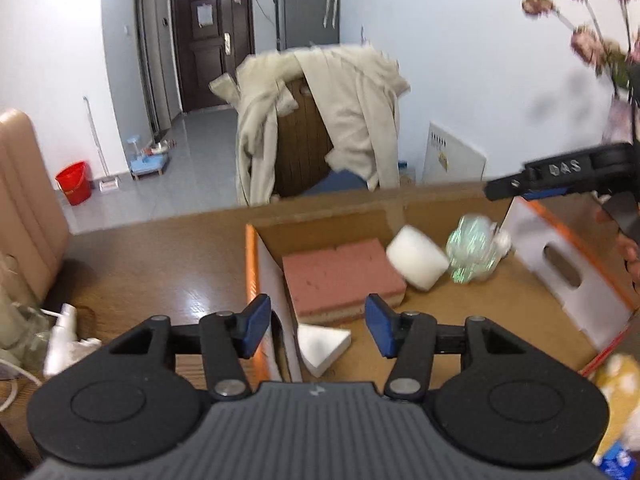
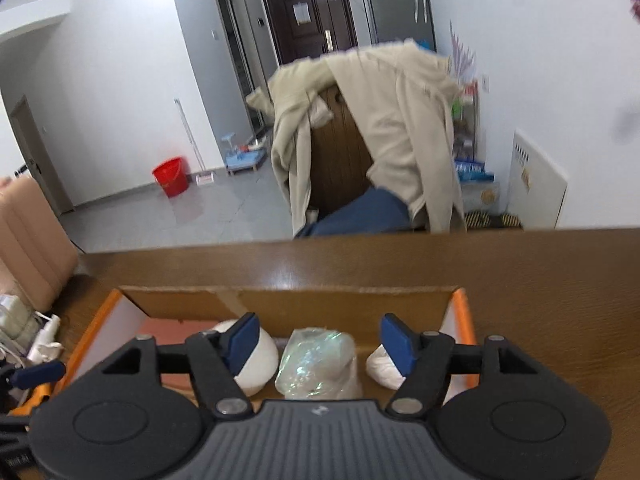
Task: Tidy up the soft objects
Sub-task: 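Place the foam wedge and plastic bag into the box, opening both grippers, then grasp the white plush toy with the left gripper while the right grasps the yellow plush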
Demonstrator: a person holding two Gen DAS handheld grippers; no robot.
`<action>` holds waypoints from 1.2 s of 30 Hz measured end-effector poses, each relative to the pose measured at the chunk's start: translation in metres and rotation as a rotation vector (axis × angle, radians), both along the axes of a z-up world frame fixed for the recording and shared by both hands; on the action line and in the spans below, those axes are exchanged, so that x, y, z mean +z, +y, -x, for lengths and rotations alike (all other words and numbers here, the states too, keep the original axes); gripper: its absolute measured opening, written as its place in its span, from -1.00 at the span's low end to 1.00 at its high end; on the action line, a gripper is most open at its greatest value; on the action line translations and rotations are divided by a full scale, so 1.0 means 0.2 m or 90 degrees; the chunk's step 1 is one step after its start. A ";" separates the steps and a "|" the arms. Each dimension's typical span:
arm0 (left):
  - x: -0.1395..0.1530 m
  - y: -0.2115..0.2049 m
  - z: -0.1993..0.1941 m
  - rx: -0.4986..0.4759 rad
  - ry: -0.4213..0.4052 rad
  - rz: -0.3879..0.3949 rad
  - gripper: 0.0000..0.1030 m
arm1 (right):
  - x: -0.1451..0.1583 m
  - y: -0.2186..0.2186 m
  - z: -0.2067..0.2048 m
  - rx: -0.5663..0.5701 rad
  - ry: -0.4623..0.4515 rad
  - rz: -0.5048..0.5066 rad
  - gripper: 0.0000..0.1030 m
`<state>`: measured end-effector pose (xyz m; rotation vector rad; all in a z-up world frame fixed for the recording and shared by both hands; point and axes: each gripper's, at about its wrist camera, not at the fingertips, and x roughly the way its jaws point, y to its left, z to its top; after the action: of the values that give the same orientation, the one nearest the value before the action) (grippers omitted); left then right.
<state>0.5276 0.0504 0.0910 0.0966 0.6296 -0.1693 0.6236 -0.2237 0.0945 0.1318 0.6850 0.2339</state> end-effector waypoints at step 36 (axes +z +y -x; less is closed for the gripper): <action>0.04 -0.02 2.05 0.042 -0.242 0.062 1.00 | -0.10 -0.06 2.44 -0.005 -0.219 0.054 0.79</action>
<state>0.1169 0.0471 0.0991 0.0133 0.2447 -0.1128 0.1349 -0.2357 0.0741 0.0118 0.3516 0.2127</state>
